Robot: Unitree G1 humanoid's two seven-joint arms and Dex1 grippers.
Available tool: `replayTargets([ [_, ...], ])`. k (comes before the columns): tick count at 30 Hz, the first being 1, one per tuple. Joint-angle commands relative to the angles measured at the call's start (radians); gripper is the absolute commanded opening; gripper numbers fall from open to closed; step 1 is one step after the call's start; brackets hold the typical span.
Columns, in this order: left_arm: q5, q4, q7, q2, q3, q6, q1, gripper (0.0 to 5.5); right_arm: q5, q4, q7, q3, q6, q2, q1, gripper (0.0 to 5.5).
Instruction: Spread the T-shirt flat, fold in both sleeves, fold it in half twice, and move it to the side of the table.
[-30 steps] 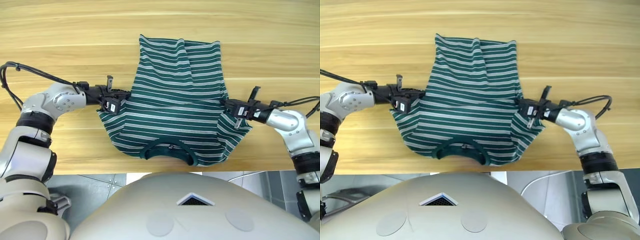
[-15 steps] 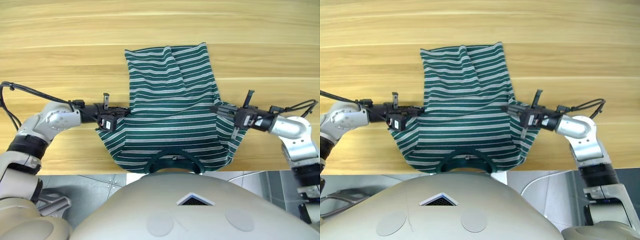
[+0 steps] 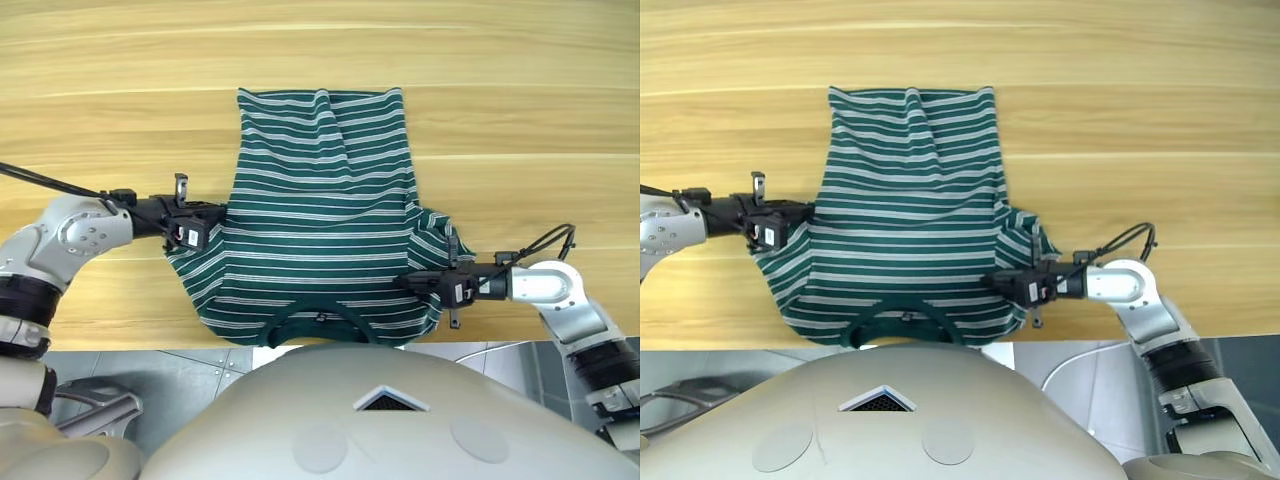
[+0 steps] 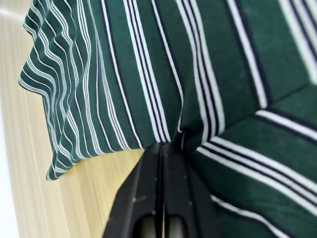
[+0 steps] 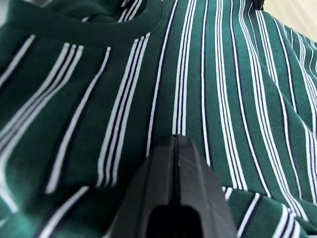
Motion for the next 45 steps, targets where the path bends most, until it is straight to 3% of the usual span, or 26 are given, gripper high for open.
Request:
replayTargets([
  [1,-0.055,-0.031,-0.059,0.009,0.036,0.001,-0.088,0.0,-0.032,0.027,-0.002,0.019,0.007,0.01,-0.013,0.01],
  [12,-0.358,-0.051,-0.289,-0.005,0.055,-0.016,-0.175,0.0,-0.034,0.039,-0.011,0.031,-0.004,-0.002,-0.005,0.01],
  [19,-0.312,0.205,-0.358,-0.183,0.016,-0.034,-0.417,0.0,-0.008,0.008,-0.008,0.022,-0.007,-0.033,0.032,0.01],
  [26,-0.129,0.608,-0.238,-0.415,-0.023,-0.073,-0.702,0.0,-0.005,-0.001,-0.013,0.029,-0.003,-0.028,0.042,0.01],
  [32,0.07,0.837,-0.061,-0.547,-0.113,-0.016,-0.782,0.0,-0.012,-0.005,-0.017,0.046,-0.002,-0.013,0.042,0.01],
  [45,0.408,1.004,0.231,-0.626,-0.339,0.266,-0.76,0.0,-0.022,-0.007,-0.024,0.081,0.001,0.007,0.037,0.01],
])
